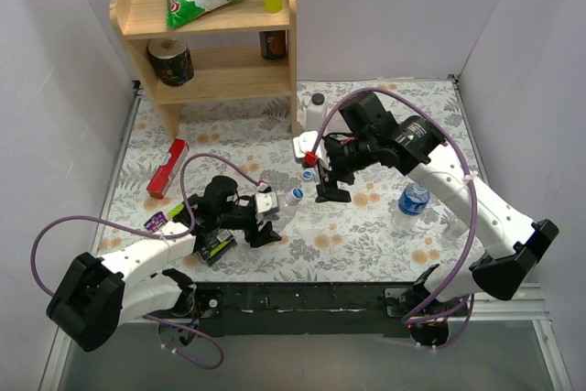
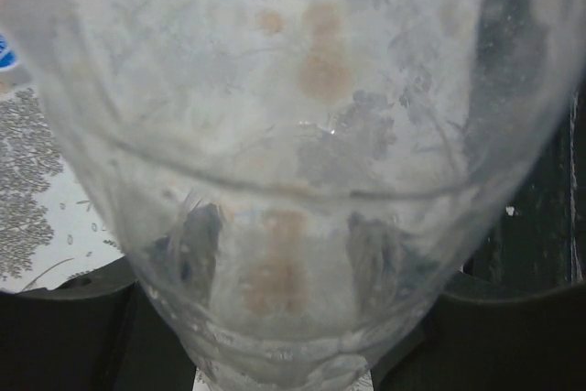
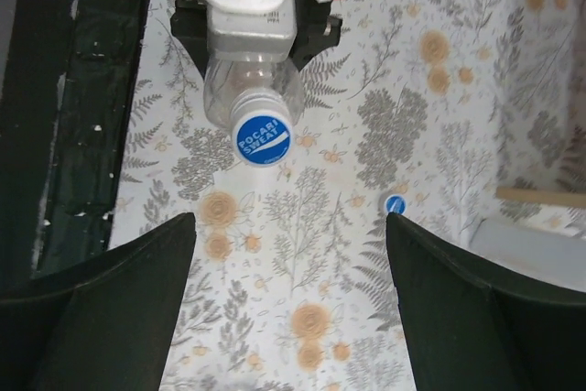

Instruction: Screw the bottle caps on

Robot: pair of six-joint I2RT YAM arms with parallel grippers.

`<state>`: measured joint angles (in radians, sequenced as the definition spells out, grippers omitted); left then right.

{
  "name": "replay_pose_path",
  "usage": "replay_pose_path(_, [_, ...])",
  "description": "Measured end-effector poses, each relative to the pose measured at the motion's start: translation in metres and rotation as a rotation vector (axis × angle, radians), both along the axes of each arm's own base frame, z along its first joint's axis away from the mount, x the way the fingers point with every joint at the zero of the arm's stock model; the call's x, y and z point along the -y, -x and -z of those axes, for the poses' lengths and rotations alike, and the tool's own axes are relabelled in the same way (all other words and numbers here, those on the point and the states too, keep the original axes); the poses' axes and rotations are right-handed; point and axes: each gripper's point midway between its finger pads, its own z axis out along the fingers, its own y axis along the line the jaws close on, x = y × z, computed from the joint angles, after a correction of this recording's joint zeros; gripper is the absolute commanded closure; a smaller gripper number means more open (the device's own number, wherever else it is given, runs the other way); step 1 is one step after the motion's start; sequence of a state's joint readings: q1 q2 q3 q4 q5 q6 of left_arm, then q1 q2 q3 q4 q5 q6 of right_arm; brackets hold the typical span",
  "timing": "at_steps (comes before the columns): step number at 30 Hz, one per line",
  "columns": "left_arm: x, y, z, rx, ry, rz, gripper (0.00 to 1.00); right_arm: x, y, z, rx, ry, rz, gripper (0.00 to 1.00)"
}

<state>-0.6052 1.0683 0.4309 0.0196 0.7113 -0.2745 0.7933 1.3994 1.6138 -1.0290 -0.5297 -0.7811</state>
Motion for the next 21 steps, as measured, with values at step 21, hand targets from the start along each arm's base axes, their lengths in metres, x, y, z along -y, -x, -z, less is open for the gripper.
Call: replay_pose_path(21, [-0.002, 0.011, 0.007, 0.020, -0.064, 0.127, 1.00, -0.021, 0.031, 0.002, 0.288, -0.057, -0.497, 0.35])
